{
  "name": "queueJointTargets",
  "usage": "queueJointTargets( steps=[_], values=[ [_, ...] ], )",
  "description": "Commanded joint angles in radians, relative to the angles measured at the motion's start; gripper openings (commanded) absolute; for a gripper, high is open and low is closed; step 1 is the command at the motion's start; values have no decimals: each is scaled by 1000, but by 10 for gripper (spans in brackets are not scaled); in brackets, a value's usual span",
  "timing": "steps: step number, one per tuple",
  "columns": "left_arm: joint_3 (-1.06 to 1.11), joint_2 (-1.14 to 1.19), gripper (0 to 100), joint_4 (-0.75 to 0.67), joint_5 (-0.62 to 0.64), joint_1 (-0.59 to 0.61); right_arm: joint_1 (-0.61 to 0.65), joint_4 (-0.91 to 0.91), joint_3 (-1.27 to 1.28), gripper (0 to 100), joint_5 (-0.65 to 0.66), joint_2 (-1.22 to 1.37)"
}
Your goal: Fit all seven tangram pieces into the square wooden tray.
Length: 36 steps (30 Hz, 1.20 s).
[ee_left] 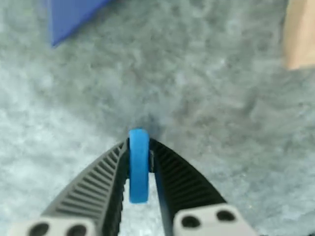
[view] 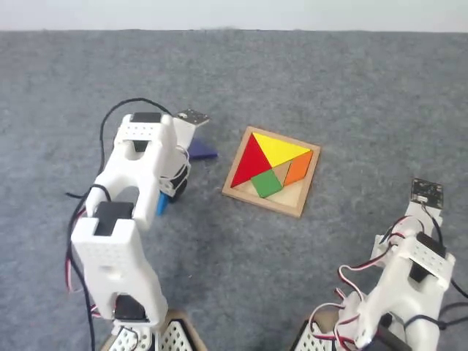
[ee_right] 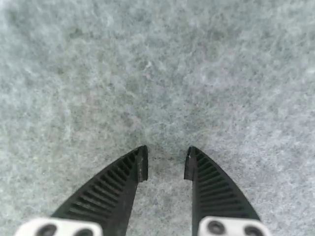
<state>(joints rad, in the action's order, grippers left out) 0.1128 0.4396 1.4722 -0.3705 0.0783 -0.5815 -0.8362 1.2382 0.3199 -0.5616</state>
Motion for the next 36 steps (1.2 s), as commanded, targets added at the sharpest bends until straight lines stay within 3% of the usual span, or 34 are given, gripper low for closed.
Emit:
queueJointTargets(
  steps=[1, 20, 24, 30, 36],
  values=[
    [-45, -104, 74, 69, -21, 5, 16, 13, 0, 125, 9, -8],
    [122, -114, 85, -57, -48, 51, 15, 13, 0, 125, 9, -8],
    [108, -129, 7, -35, -69, 48, 15, 13, 0, 125, 9, -8],
    [12, -258, 11, 120, -107, -160, 15, 13, 0, 125, 8, -8],
    [-62, -305, 11, 152, -324, -476, 15, 13, 0, 125, 8, -8]
  ],
)
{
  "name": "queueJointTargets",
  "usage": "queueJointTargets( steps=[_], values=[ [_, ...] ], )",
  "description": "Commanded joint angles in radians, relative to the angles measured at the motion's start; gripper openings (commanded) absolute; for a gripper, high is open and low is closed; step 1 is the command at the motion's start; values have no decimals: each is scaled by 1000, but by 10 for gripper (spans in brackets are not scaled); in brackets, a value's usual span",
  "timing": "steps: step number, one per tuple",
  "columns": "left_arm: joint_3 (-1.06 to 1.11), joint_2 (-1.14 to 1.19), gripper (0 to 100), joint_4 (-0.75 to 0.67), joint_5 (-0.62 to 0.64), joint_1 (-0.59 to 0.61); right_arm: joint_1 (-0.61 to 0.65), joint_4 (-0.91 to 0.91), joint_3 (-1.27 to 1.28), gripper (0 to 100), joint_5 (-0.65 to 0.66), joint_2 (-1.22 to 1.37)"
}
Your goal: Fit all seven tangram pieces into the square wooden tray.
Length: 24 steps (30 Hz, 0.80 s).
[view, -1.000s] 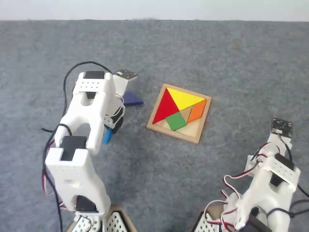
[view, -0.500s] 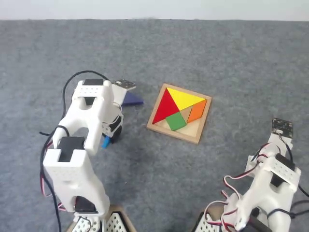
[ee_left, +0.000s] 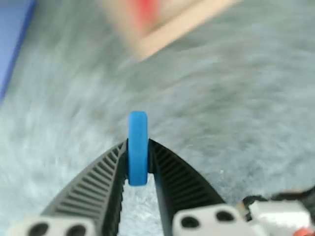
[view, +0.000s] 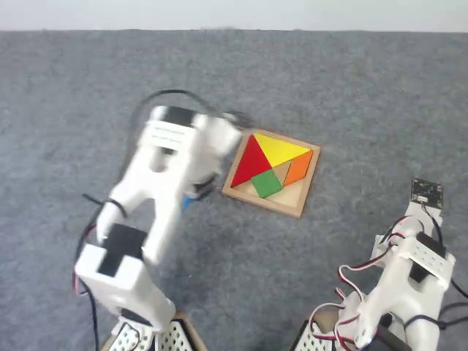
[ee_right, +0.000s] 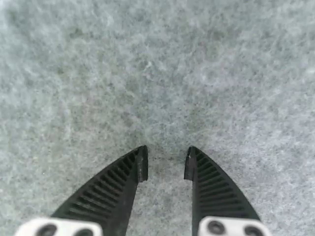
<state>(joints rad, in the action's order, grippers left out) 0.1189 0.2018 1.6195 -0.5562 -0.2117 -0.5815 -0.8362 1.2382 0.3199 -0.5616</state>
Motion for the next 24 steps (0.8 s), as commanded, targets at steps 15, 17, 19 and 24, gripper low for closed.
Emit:
queueJointTargets(
  steps=[15, 17, 19, 24],
  values=[
    [-275, 221, 11, -144, -448, -215, 16, 13, 0, 125, 6, -8],
    [-334, 269, 11, -106, -476, -215, 16, 13, 0, 125, 6, -7],
    [-383, 308, 11, -72, -496, -215, 16, 13, 0, 125, 6, -7],
    [-460, 376, 13, 26, -555, -216, 16, 13, 0, 125, 6, -7]
  ],
)
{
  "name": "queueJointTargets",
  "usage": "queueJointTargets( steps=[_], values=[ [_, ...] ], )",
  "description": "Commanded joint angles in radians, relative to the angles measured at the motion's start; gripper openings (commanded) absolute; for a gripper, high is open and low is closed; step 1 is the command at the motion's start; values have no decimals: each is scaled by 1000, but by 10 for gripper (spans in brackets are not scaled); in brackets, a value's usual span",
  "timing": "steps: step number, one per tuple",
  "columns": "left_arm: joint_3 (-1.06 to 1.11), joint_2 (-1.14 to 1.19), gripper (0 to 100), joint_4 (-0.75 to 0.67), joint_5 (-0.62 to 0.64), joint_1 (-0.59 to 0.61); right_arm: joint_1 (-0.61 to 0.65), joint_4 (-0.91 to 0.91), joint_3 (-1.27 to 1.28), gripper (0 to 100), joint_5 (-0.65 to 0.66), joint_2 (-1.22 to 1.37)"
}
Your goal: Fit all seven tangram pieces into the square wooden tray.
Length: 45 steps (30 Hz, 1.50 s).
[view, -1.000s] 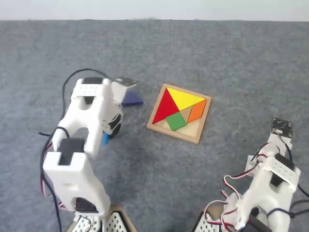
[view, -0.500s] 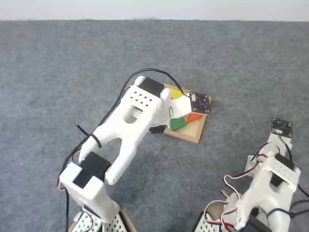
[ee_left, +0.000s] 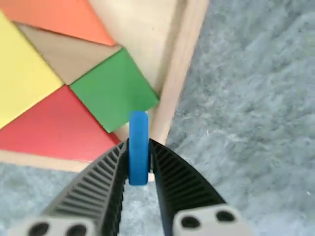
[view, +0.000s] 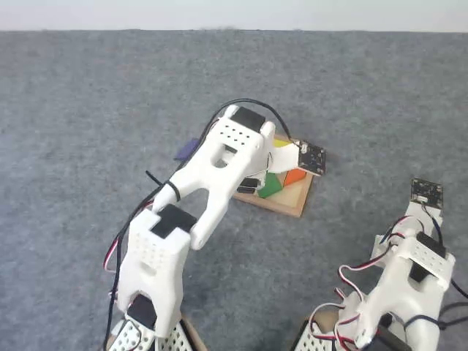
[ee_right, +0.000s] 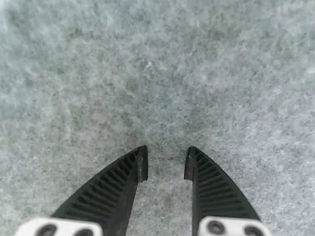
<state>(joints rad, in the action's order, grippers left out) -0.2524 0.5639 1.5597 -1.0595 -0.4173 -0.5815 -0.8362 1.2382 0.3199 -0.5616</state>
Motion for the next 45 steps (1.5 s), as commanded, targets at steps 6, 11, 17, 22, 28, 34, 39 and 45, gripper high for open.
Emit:
queueJointTargets(
  steps=[6, 11, 17, 22, 28, 34, 39, 45],
  values=[
    [-117, 48, 14, 123, -61, -9, 16, 13, 0, 125, 8, -7],
    [-117, 48, 98, 107, -57, -9, 16, 13, 0, 125, 8, -7],
    [-117, 48, 111, 92, -60, -8, 16, 13, 0, 125, 8, -7],
    [-119, 48, 111, 40, -55, 6, 16, 13, 0, 125, 9, -7],
    [-119, 49, 111, -31, -6, 52, 16, 13, 0, 125, 9, -7],
    [-119, 40, 111, -34, -2, 63, 16, 13, 0, 125, 9, -7],
    [-209, 25, 111, -18, 77, 115, 16, 13, 0, 125, 6, -7],
    [-182, 28, 111, 18, 84, 110, 16, 13, 0, 125, 6, -7]
  ],
)
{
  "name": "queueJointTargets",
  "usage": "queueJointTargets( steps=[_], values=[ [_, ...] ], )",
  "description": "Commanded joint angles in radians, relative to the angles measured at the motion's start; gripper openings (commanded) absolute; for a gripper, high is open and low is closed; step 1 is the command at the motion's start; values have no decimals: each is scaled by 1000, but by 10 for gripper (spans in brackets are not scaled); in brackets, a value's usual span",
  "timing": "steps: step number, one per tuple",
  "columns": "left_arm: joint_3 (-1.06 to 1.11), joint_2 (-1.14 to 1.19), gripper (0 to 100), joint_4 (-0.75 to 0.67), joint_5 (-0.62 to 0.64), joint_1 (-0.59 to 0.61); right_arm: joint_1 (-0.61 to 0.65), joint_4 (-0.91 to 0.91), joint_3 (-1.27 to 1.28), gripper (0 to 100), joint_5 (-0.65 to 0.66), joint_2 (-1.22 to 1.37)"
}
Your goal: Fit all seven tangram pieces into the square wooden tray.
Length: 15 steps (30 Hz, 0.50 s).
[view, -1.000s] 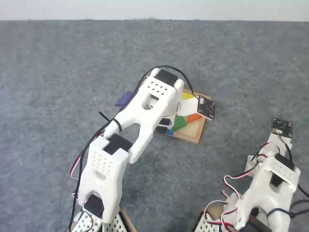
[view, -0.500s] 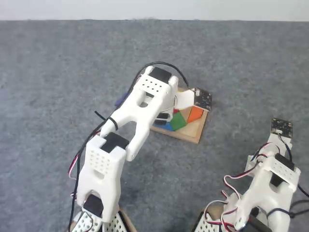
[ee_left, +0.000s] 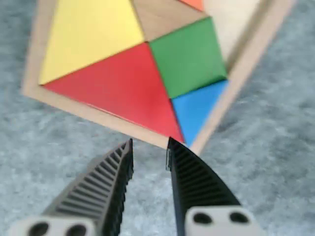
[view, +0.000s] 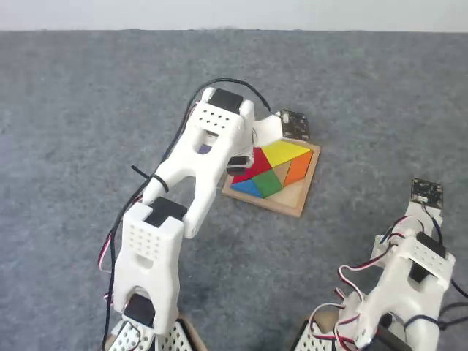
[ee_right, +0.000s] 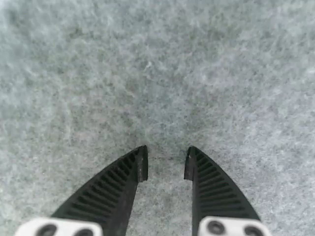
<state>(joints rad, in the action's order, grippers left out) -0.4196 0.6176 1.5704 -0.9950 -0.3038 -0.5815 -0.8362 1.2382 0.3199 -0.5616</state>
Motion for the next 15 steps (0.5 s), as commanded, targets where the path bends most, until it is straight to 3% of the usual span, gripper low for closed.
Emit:
queueJointTargets(
  steps=[1, 7, 15],
  values=[
    [-7, -26, 111, 3, 21, -14, 16, 13, 0, 125, 6, -7],
    [35, -37, 86, 6, 54, -69, 16, 13, 0, 125, 6, -7],
    [36, -38, 83, 138, 63, -126, 16, 13, 0, 125, 8, -7]
  ],
)
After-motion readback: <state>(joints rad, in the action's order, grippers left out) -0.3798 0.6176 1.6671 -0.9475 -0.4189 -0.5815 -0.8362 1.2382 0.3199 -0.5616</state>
